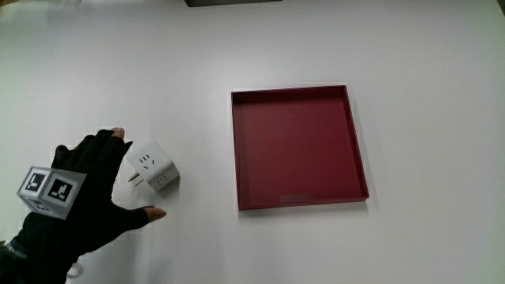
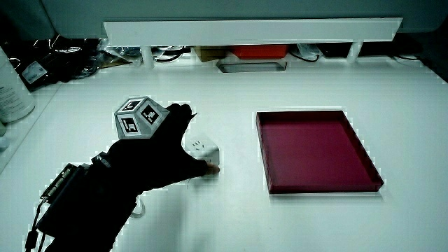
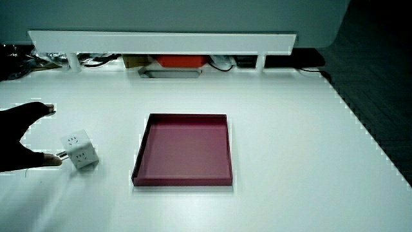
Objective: Pick socket
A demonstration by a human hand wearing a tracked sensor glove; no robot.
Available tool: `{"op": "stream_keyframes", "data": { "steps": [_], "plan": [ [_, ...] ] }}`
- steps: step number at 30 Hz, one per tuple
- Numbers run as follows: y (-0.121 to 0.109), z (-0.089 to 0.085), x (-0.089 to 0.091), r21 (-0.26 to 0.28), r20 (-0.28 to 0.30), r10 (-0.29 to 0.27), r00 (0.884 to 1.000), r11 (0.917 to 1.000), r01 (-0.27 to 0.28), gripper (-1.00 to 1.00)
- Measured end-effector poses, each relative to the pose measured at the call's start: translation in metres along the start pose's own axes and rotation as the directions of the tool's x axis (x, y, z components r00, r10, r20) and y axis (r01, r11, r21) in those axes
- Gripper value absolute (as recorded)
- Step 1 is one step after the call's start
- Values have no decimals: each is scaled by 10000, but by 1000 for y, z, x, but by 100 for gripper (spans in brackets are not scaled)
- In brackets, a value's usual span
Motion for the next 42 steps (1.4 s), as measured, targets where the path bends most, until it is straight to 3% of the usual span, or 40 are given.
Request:
{"op": "stream_keyframes", "data": {
  "steps": [1,2,3,4,5,8,11,12,13,21,38,42],
  "plan": [
    [3,-1,-2,17,0,19,10000,10000,-19,0],
    [6,-2,-3,-298,165,447,9989,9986,-442,0],
    [10,-2,-3,-199,-45,196,9998,9996,-197,0],
    [14,-5,-7,-258,245,339,9991,9991,-332,0],
    [16,-5,-7,-407,14,478,9989,9980,-477,0],
    [26,-11,-15,-671,295,737,9968,9952,-716,0],
    [34,-16,-19,-777,195,812,9965,9938,-794,0],
    [39,-24,-31,-953,338,375,9987,9949,-342,0],
    [41,-24,-30,-978,559,403,9976,9946,-347,0],
    [58,-37,-48,-1378,656,1018,9926,9862,-920,0],
    [71,-52,-58,-1898,820,1522,9849,9726,-1345,0],
    [71,-53,-59,-1904,827,1541,9846,9722,-1361,17]
  ]
}}
